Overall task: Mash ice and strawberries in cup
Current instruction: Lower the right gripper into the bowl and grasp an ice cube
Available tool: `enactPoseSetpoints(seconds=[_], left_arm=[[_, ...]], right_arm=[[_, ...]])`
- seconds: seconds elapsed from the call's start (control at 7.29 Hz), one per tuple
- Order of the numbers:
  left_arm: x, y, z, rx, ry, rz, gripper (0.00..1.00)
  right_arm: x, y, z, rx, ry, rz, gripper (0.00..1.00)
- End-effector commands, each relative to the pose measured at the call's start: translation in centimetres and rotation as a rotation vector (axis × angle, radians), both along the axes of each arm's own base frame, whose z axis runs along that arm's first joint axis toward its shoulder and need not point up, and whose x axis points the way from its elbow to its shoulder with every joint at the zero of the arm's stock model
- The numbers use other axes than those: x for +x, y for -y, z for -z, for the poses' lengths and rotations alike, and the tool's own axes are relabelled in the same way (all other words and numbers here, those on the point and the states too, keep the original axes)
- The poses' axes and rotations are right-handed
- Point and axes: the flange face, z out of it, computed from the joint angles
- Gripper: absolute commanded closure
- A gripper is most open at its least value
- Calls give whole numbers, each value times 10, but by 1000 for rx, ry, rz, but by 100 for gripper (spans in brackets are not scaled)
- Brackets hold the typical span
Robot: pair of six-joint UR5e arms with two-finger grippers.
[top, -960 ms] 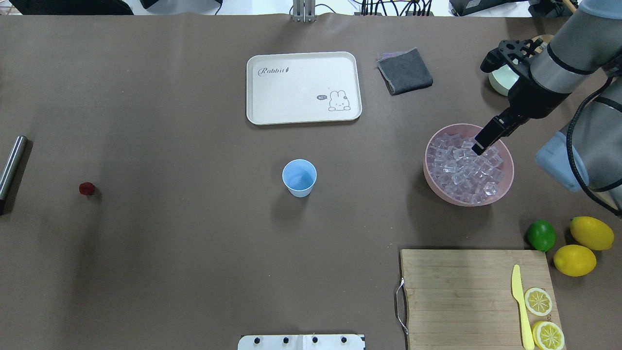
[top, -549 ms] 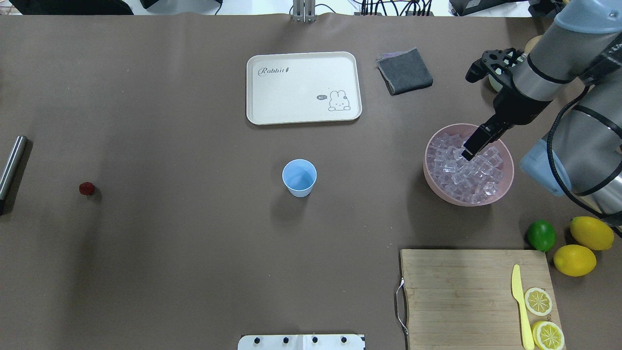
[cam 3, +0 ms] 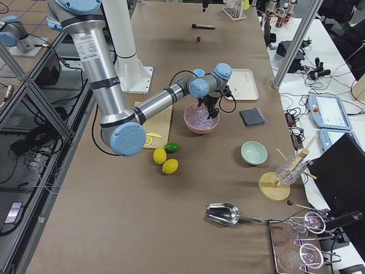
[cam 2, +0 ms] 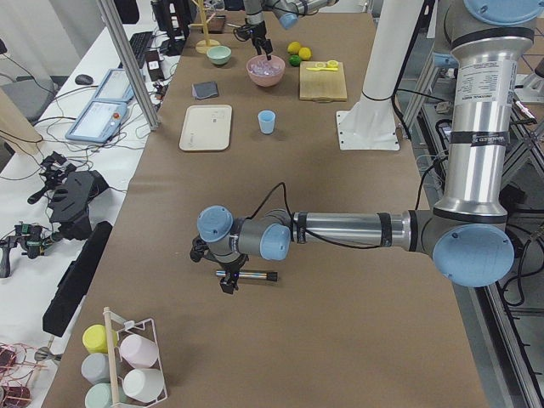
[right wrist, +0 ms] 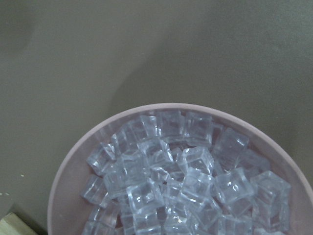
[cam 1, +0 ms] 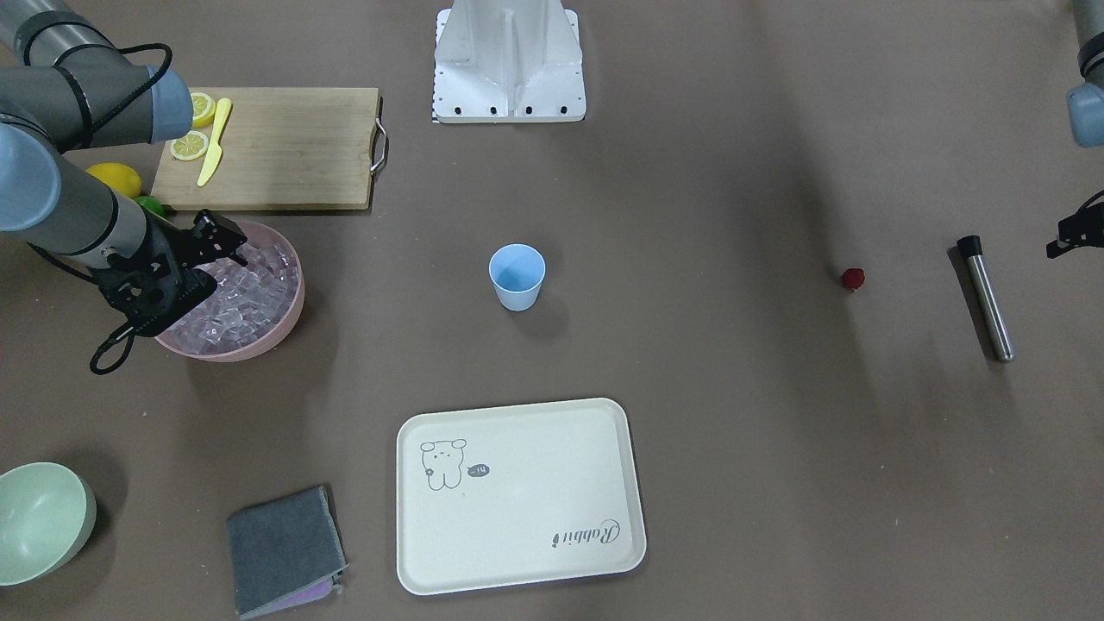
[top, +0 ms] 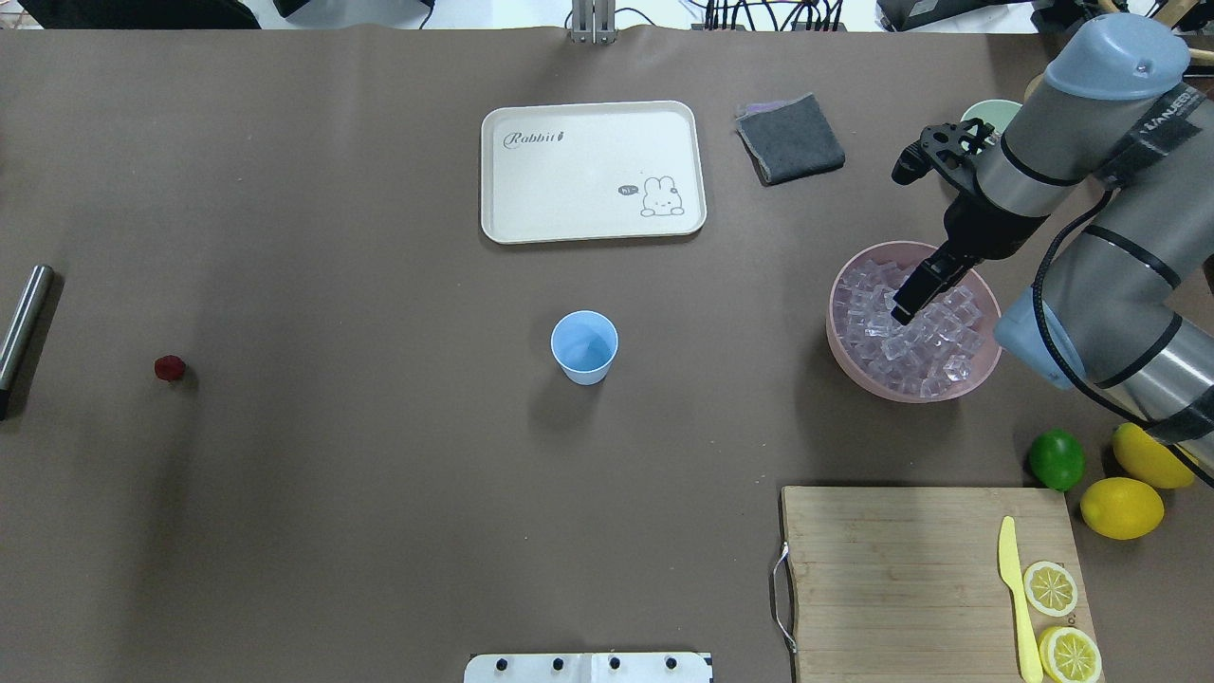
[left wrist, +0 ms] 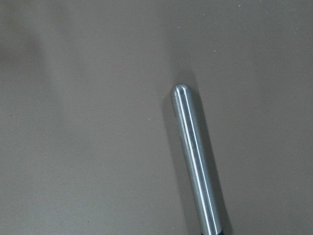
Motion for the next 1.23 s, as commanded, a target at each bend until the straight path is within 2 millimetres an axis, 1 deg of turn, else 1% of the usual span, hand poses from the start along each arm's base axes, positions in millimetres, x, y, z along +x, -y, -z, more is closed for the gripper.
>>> enactPoseSetpoints(seconds=[0.0,0.14,0.55,0.69,0.82,0.96,1.1], left_arm=[[-1,-8,-6,-8,1,-2,2],[-1,-8,-6,-8,1,0,2],[-1,-8,-5,-6,1,0,2],[-1,-8,-5,-7,0,0,2],[-1,-8,-6,-7,0,-3,2],[-1,-8,-5,-5,0,-1,2],[-1,-8,-5,-5,0,-1,2]], right_arm=[[-5,2,-2,7,6,6,1],[-7,1,2,14,12,9,1],[-7,0,1,43,14,32,1],[-12,-2,2,58,6,37,1],[-18,-5,-5,102,17,41,1],[-23,-2,-14,136,30,40,1],[-25,-2,-16,141,31,41,1]])
